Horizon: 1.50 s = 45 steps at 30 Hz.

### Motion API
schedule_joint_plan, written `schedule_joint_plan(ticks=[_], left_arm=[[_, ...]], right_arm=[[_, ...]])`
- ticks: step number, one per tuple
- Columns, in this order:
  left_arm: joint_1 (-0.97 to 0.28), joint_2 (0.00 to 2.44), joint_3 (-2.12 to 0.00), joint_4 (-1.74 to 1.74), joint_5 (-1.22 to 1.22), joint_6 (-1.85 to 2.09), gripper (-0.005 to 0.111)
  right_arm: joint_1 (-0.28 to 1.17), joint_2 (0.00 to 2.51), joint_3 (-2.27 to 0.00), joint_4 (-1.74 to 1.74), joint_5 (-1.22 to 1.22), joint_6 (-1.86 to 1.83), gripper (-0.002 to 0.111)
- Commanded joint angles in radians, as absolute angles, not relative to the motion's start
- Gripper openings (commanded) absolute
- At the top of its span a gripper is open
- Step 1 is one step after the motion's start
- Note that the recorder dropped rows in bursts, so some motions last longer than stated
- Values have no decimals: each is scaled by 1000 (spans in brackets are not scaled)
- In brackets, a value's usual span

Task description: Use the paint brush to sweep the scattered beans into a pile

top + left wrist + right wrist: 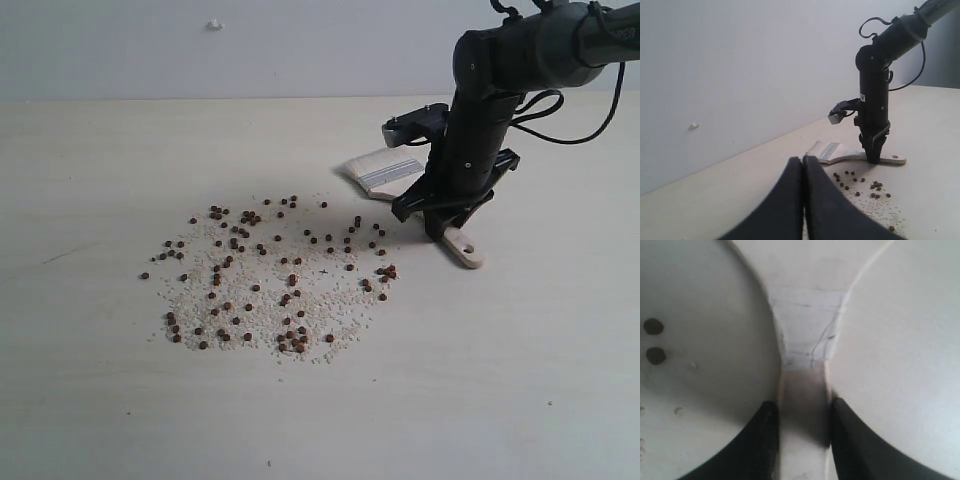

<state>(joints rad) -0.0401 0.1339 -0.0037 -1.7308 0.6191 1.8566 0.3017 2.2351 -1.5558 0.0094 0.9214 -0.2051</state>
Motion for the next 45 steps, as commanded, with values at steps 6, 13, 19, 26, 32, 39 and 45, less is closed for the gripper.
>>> schedule_joint_plan(ticks=[6,13,19,26,32,39,45], left_arm=[[-36,131,-88,-1744,603,1808,0],[4,244,-204,-1744,704,1810,4],[12,532,-295,-1744,845,1948,18],[9,1009,-458,-1744,982,2099,62],[-62,1362,-651,-1744,1023,2099,69],[-230,1609,-905,-1744,914,2099,69],[-333,1697,-1104,-1448,598,2099,72]], right_arm=[[299,2193,-1554,8,917,-205,0],[299,2140,-1554,31,919,-205,0],[299,2106,-1554,29,928,-207,0],[299,2087,-1554,79,928,-228,0],[299,2053,-1554,81,924,-232,0],[299,2048,-1554,74,922,-232,0],[299,2048,-1554,74,922,-232,0]])
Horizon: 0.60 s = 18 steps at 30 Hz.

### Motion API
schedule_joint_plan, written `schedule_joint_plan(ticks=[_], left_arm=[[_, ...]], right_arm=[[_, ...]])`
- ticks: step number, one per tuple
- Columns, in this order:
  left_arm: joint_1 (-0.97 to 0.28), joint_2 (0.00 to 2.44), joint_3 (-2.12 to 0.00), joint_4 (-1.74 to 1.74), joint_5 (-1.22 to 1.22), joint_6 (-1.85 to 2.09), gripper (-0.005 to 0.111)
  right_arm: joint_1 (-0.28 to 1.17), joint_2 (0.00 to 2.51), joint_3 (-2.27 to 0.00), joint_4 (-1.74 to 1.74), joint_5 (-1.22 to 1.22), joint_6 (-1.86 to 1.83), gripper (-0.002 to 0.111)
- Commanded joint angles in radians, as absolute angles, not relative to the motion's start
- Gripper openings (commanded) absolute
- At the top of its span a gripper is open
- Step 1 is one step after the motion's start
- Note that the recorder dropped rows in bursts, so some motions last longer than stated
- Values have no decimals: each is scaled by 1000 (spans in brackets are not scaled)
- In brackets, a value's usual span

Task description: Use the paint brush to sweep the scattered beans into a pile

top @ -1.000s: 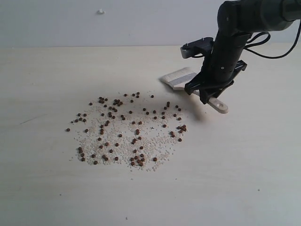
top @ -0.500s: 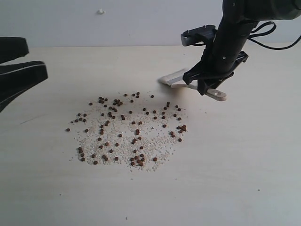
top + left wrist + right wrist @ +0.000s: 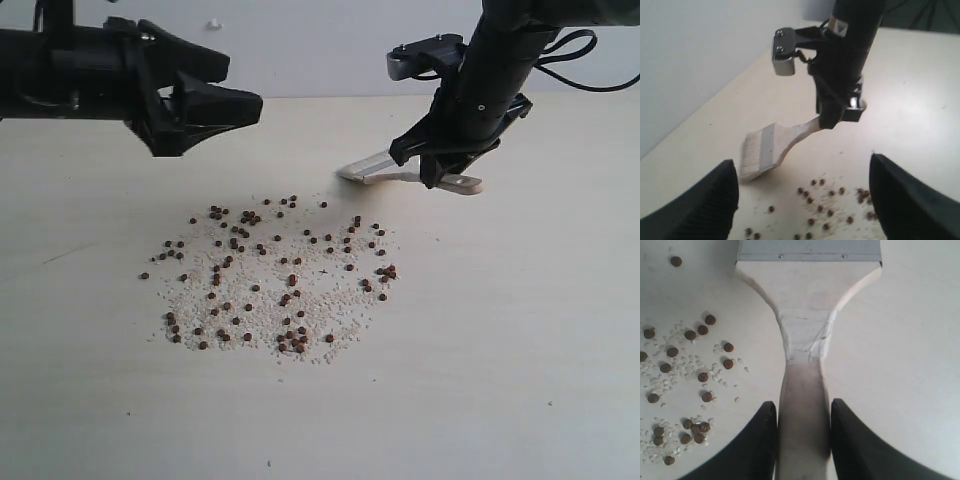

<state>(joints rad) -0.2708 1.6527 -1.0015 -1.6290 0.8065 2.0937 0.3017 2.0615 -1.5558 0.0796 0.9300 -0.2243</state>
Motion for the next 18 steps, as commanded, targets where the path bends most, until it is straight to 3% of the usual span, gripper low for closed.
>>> schedule_joint_plan(ticks=[1,18], left_arm=[[-350,1708,-1121,-1407,556,2099,74],[-556,2052,-1325,-1266,355,2099,75]], right_arm=[[299,2048,-1554,74,922,-232,0],[299,2048,-1665,145,974,-232,0]])
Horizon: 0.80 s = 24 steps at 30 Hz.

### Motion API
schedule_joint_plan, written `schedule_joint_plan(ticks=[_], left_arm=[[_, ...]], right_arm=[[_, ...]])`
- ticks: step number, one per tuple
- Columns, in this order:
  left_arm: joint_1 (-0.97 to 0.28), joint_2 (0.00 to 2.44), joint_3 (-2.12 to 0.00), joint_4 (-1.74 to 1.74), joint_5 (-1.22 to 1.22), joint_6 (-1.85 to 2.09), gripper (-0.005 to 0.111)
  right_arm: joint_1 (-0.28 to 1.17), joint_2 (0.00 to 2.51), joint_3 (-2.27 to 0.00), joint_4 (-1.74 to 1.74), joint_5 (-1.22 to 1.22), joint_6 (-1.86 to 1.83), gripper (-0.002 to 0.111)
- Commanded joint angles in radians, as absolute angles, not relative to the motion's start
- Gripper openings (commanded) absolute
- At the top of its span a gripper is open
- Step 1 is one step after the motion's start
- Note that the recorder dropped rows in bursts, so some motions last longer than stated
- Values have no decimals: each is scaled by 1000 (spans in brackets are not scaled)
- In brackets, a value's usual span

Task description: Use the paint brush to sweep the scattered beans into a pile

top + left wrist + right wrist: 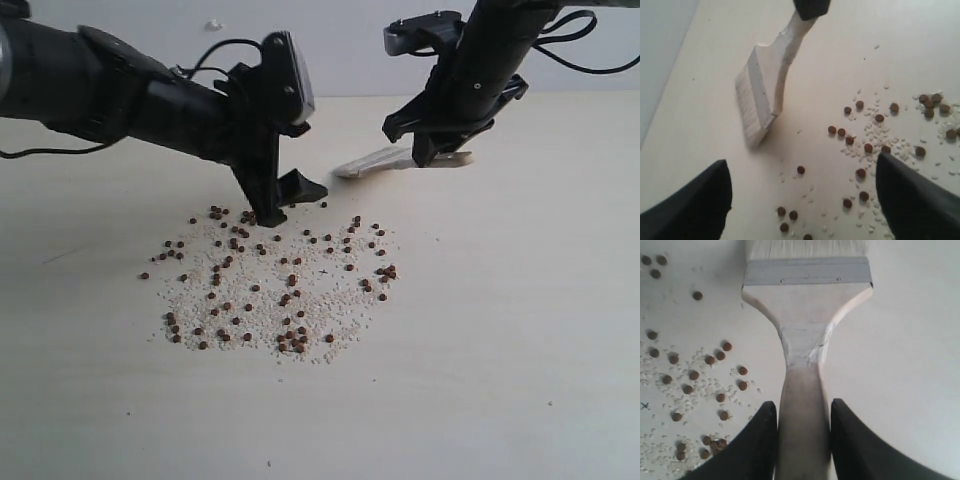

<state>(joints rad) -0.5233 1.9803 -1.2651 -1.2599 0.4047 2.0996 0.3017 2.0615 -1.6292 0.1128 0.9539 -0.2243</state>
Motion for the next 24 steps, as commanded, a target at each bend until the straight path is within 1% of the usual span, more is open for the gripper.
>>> schedule_joint_plan(ticks=[1,10,15,24], left_arm=[[-563,2073,-1350,-1270,353,2099,75],[-625,2229,-1541,-1372,366,2099,74],[-633,2303,-1619,-1415,355,2099,74],[-633,2355,-1680,-1459,341,2099,74]], right_arm=[[299,2048,-1673,144,977,-232,0],[299,2048,-1674,144,970,-241,0],[299,2048,-1674,149,972,-239,0],[299,2048,-1674,155,972,-241,0]])
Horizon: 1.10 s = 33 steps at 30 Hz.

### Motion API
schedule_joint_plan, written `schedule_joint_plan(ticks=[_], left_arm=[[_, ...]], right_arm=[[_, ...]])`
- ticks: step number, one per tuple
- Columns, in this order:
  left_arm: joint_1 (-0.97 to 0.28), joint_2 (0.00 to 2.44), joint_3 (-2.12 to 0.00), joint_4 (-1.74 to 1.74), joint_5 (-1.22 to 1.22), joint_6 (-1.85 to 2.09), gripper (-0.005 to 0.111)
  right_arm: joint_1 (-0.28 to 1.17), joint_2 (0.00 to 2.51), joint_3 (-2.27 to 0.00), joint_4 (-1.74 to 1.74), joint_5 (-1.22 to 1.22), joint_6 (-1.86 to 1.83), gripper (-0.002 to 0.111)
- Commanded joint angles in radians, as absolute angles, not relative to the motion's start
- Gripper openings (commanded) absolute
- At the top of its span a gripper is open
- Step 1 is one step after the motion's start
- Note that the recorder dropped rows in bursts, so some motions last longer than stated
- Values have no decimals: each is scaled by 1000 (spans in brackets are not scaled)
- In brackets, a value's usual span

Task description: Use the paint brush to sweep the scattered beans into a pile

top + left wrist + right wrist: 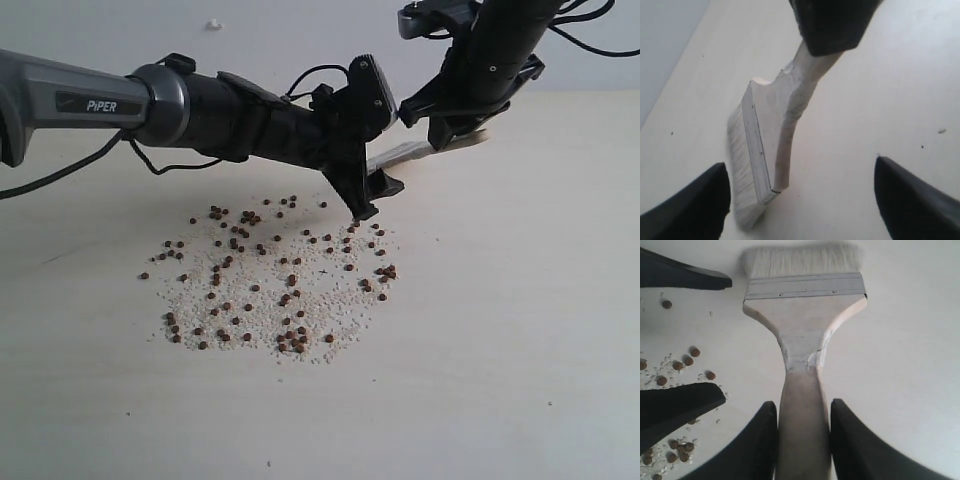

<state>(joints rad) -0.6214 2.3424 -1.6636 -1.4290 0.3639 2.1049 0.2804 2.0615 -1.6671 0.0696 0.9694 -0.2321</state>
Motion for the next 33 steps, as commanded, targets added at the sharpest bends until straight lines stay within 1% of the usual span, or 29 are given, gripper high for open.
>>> schedule_joint_plan(ticks=[1,7,15,23,26,28,31,33], left_arm=[[-633,2355,-1681,-1459,336,2099,74],[-618,2361,-1681,-1461,274,2099,74],[-597,2380,-1684,-1482,272,2099,74],[-597,2402,-1735,-1528,285,2099,74],[-597,2402,-1748,-1549,285,2099,67],[-597,2405,-1750,-1554,285,2099,58],[-597,2420,-1757,-1555,304,2099,47],[-597,2437,-1759,-1555,334,2099,43]], right_arm=[[299,2048,-1674,153,972,-241,0],[299,2048,-1674,148,972,-241,0],[299,2048,-1695,151,977,-237,0],[299,2048,-1756,166,1002,-235,0],[299,2048,-1760,166,1000,-235,0],[299,2048,-1767,168,1000,-235,0],[299,2048,-1776,191,998,-235,0],[299,2046,-1784,206,998,-235,0]])
